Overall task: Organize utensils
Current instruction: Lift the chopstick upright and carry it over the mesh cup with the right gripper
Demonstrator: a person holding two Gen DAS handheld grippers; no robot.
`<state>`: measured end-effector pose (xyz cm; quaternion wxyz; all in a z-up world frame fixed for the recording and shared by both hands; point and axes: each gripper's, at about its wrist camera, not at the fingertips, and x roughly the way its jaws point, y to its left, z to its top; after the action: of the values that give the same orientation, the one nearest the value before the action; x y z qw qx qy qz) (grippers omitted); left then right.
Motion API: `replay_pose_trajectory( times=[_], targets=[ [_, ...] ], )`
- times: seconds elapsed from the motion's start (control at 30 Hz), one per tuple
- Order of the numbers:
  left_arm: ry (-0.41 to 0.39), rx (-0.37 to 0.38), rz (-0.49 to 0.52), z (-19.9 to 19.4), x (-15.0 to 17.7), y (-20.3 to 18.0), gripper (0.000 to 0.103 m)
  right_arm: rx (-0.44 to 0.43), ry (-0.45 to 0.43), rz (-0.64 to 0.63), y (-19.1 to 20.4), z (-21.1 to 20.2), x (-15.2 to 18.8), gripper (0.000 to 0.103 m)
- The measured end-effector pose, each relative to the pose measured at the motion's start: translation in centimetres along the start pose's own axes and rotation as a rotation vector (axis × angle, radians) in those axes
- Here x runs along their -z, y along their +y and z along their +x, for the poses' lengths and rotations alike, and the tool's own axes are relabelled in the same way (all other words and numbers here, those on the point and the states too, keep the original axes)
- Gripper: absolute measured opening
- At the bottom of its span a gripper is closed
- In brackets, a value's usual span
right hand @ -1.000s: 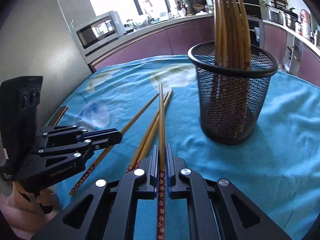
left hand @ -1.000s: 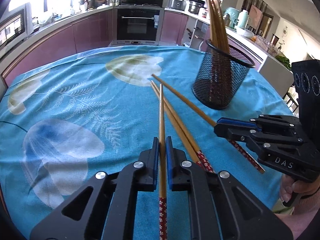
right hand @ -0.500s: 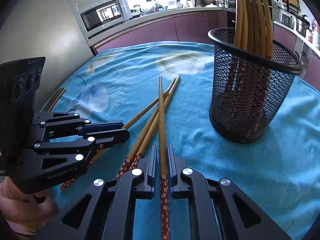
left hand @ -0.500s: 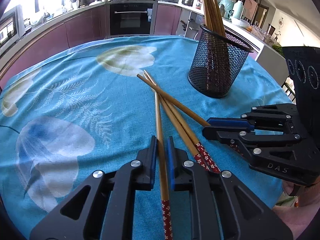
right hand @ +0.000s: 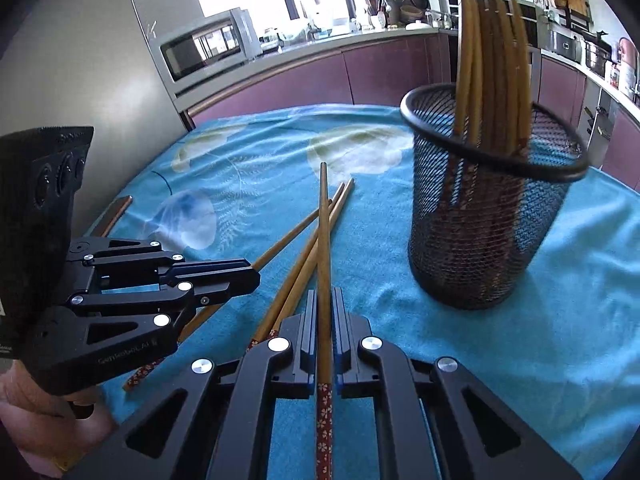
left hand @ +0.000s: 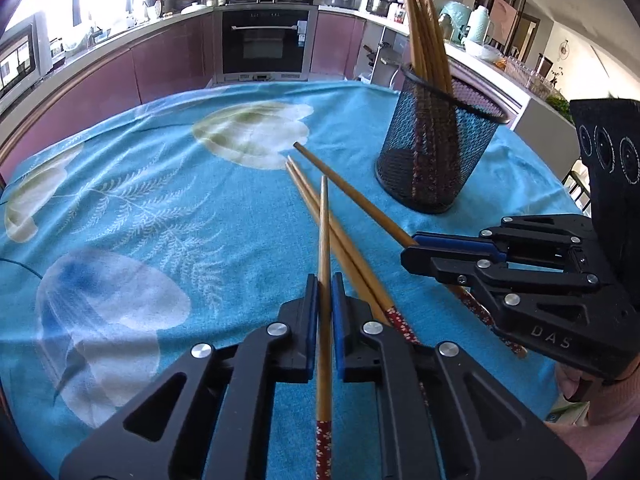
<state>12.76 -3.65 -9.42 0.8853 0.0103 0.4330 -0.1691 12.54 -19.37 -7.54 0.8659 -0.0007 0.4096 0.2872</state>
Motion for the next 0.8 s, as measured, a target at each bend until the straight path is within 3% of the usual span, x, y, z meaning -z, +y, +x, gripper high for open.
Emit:
replay_pose_trajectory(
  times=[0.5,0.8],
  targets=[
    [-0.153,0.143,0.031,-7.0,-2.5,-1.8,0.007,-0.071,-0.140,0.016,-0.5,-5.7,-0.8,0.006],
    [-0.213,0.211,0.036,-10.3,-3.6,-2.4,0.007,-0.066,-0.217,0.019,-1.6,-8.0,-1.8,0.006]
  ],
)
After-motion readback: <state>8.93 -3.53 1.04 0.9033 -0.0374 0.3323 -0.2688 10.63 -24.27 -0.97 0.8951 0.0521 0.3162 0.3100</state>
